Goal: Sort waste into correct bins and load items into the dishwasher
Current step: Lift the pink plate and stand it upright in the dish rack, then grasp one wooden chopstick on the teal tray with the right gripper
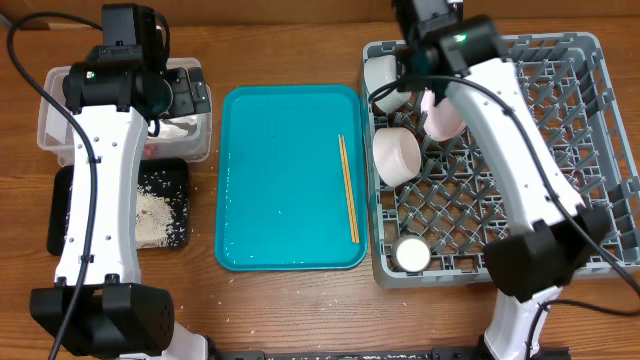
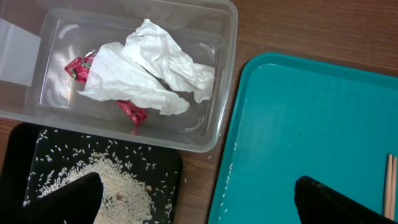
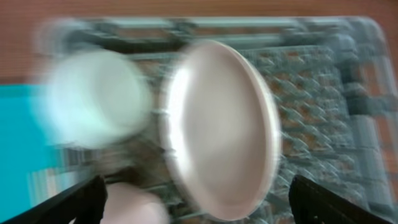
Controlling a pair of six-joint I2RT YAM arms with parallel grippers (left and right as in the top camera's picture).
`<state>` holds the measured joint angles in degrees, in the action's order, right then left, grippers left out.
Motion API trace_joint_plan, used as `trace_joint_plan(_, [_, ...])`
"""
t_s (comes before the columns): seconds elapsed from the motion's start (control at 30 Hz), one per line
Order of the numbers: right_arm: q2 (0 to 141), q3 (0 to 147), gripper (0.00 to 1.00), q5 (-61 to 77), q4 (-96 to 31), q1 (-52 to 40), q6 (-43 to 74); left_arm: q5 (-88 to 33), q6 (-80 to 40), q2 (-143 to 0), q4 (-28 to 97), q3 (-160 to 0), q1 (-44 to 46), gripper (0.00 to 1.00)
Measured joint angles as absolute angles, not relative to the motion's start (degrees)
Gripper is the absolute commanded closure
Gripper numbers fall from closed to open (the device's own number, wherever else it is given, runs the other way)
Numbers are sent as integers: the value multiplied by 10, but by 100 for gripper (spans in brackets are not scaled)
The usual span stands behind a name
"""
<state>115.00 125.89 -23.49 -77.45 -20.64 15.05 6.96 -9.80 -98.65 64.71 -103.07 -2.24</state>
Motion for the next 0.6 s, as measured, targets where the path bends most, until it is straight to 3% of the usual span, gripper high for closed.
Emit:
trace_joint_plan(0.2, [1118,1273,26,-1,-735,-225,150,70,-98,-987,647,-1031,-22,0])
trace_joint_plan(0.43, [1186,1204,26,-6,-738,-342,192,70,-98,-987,647,-1031,-22,0])
trace_joint_plan(0.6, [1251,1151,27,-10,-738,-366,203,70,-98,-987,647,-1031,-22,0])
